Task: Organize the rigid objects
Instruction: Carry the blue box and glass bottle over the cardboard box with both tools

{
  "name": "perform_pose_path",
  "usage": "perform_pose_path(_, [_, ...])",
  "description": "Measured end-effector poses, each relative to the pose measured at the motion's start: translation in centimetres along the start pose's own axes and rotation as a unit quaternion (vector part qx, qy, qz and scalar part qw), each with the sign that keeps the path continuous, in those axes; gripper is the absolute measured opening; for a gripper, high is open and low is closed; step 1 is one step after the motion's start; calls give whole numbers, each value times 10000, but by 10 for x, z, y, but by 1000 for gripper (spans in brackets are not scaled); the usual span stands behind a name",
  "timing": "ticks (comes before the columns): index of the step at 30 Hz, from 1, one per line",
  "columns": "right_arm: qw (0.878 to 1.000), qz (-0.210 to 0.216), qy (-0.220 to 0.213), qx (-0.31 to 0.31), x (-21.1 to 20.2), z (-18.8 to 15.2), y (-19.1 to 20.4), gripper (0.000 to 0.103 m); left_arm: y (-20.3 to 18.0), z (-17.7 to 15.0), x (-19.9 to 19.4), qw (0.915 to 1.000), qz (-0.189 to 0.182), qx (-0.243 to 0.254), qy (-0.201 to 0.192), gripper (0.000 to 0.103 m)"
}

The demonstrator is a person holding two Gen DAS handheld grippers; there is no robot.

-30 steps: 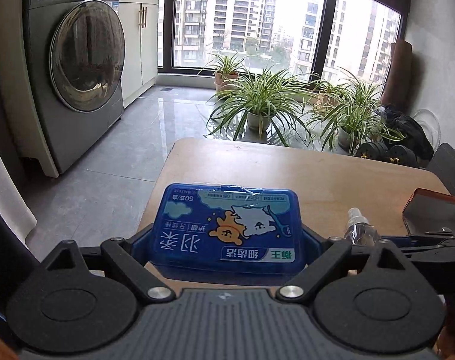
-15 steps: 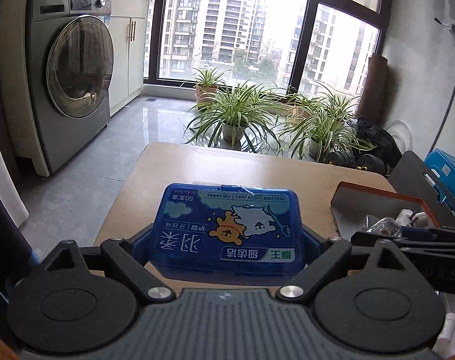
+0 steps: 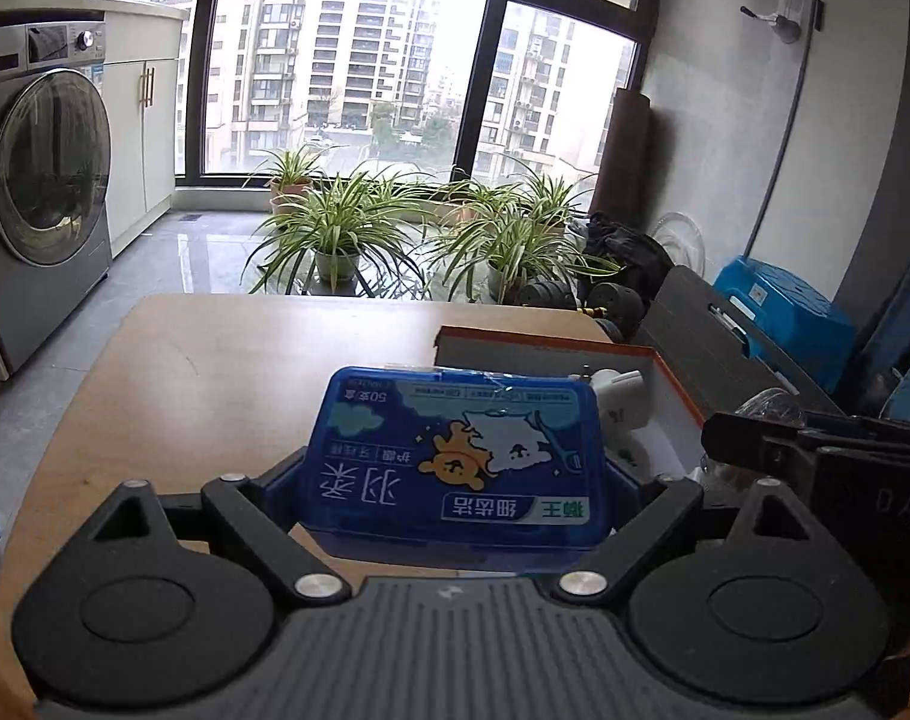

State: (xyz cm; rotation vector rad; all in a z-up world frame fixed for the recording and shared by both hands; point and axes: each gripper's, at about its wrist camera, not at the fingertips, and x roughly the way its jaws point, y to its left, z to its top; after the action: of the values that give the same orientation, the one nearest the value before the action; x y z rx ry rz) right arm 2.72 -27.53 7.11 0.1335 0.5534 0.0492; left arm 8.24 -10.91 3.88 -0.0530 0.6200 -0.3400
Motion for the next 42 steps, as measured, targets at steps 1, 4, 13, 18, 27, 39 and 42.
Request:
perform_pose_path(1, [10000,-58,-32,47,-5,-1,-8,62,-8,-2,1,10000,-46,48,-1,95])
perform_pose_path(4, [9996,-193,-94,170,-15,-6,-27,62,-25,-5,4,9997,-202,155,16,95])
perform_pose_path(13, [9985,-332,-135,408,-25,-17,-60,62,-55,-13,12,9987,-311,395,81,95])
perform_pose_path(18, [9985,-297,-128,452,-20,-18,-65,62,-64,-17,13,9984,-292,471,129,95])
perform_pose_path(27, [9986,-234,-100,469,-3,-11,-67,62,-65,-20,16,9984,-213,480,206,95])
perform_pose_path(39, [9985,-215,-98,492,9,-5,-66,62,-68,-14,23,9984,-164,486,223,95])
perform_pose_path(42, [9985,-221,-80,494,14,-2,-64,62,-68,-13,26,9984,-161,484,242,95])
